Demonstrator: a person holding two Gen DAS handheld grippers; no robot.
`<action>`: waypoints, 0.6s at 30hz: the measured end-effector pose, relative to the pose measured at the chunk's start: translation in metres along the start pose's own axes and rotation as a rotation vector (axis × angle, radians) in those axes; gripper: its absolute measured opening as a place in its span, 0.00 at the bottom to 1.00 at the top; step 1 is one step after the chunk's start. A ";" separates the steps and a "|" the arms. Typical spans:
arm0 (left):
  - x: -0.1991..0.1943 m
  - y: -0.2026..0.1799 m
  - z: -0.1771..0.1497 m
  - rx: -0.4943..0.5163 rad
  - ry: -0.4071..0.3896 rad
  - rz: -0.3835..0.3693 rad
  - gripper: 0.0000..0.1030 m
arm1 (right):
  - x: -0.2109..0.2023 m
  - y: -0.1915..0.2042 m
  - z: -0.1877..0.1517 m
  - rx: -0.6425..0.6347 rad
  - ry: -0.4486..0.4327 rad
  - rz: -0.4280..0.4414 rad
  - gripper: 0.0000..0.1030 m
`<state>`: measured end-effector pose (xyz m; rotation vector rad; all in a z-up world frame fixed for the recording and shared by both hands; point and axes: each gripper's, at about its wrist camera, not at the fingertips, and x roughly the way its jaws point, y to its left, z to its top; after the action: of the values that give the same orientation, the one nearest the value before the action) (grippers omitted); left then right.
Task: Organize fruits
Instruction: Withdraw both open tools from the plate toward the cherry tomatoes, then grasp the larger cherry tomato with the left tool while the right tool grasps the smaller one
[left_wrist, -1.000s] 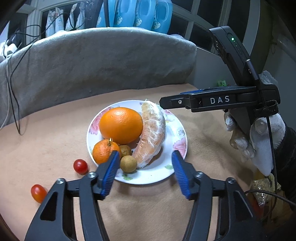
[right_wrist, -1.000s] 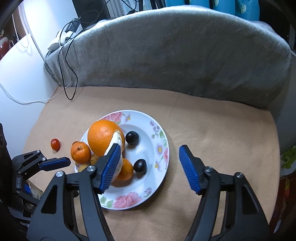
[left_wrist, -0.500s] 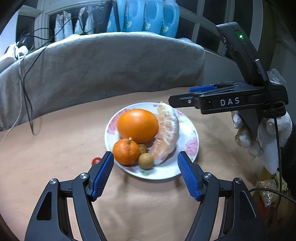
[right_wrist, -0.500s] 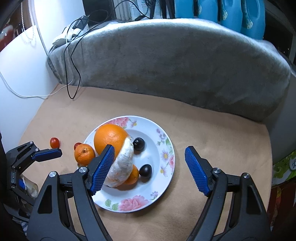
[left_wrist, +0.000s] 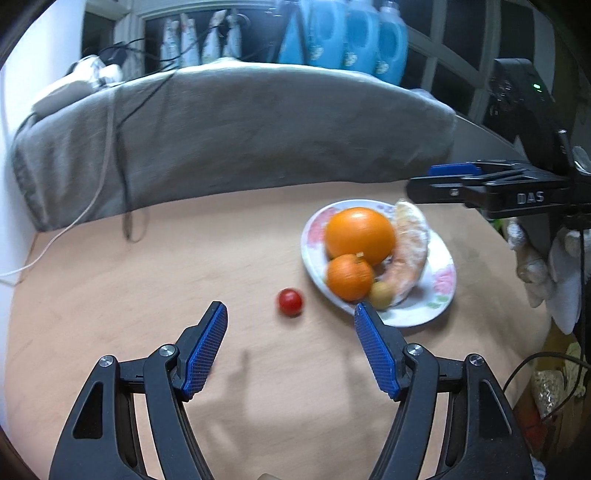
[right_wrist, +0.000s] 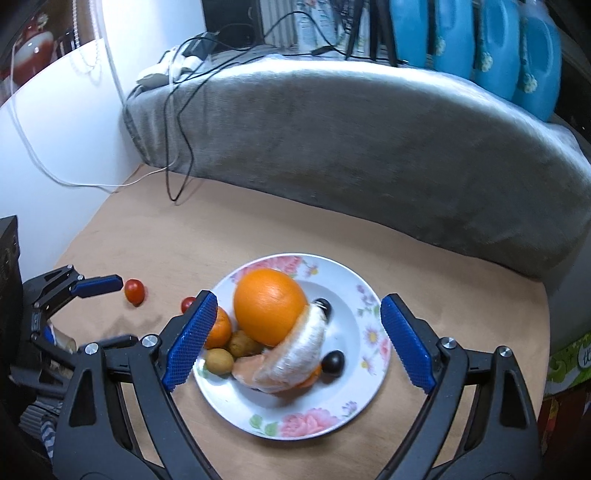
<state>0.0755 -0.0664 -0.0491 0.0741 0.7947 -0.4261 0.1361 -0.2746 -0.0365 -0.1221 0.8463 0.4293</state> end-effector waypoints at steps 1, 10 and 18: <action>0.000 0.004 -0.001 -0.004 0.001 0.006 0.69 | 0.000 0.003 0.001 -0.006 -0.002 0.008 0.90; -0.005 0.037 -0.015 -0.051 0.017 0.056 0.69 | 0.006 0.043 0.004 -0.150 -0.004 0.070 0.90; -0.005 0.052 -0.018 -0.081 0.018 0.063 0.69 | 0.021 0.089 0.001 -0.363 0.061 0.132 0.79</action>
<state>0.0806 -0.0136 -0.0626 0.0278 0.8242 -0.3339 0.1119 -0.1874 -0.0459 -0.4178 0.8322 0.7045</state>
